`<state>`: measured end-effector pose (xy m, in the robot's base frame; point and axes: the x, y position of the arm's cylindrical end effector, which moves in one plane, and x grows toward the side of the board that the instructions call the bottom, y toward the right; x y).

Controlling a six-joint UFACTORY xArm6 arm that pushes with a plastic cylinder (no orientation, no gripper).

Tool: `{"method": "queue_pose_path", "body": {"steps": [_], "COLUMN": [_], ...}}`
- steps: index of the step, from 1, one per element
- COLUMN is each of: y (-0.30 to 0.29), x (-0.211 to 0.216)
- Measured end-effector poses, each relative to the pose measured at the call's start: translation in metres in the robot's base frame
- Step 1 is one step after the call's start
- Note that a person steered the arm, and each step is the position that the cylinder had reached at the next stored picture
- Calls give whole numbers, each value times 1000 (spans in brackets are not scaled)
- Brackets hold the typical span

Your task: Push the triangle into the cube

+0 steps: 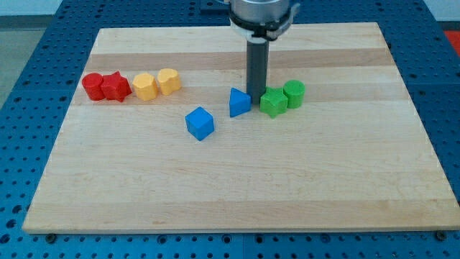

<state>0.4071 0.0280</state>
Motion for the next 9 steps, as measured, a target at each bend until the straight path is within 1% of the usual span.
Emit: {"method": "queue_pose_path", "body": {"steps": [1,2,3,5,7,8,9], "y": [-1,-2,-21,-27,-28,-34,-34], "x": [-8,-29,-18,-10,56,67,68]}}
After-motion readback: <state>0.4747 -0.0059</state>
